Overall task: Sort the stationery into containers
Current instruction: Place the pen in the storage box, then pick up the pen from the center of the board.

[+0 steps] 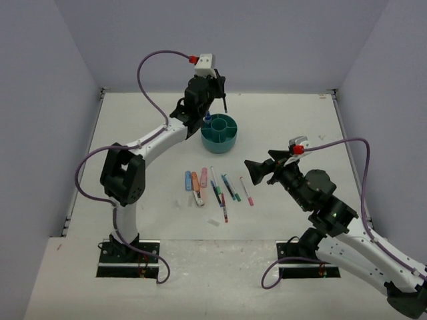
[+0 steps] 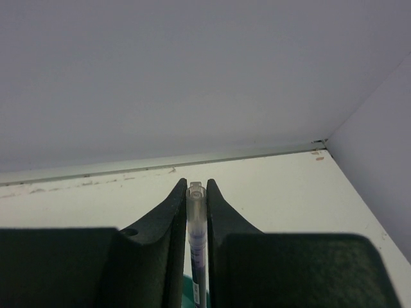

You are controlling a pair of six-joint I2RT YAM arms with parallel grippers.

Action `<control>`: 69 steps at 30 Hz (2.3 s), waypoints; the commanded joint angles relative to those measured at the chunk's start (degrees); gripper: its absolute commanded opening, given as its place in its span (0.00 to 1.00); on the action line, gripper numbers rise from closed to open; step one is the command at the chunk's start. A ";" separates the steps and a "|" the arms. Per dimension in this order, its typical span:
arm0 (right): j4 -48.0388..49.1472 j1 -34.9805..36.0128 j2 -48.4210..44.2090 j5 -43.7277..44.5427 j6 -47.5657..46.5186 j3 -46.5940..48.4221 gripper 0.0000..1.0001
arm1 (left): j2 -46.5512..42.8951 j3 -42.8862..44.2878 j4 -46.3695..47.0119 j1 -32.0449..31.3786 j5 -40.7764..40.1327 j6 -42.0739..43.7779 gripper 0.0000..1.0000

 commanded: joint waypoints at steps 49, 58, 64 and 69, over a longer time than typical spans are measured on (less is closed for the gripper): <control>-12.65 -1.11 26.48 -13.33 6.84 13.71 0.87 | -46.88 -33.14 -34.77 0.65 -3.68 -20.94 1.00; -28.03 2.98 53.96 -5.54 12.75 31.30 0.35 | -66.56 -42.28 -55.32 0.62 -5.18 -15.83 1.00; -30.40 4.26 61.89 -5.34 12.44 34.70 0.27 | -70.18 -46.06 -55.94 0.59 -5.65 -13.37 1.00; -31.41 5.97 66.33 -6.30 11.57 36.25 0.27 | -71.72 -46.98 -54.41 0.60 -4.75 -12.53 1.00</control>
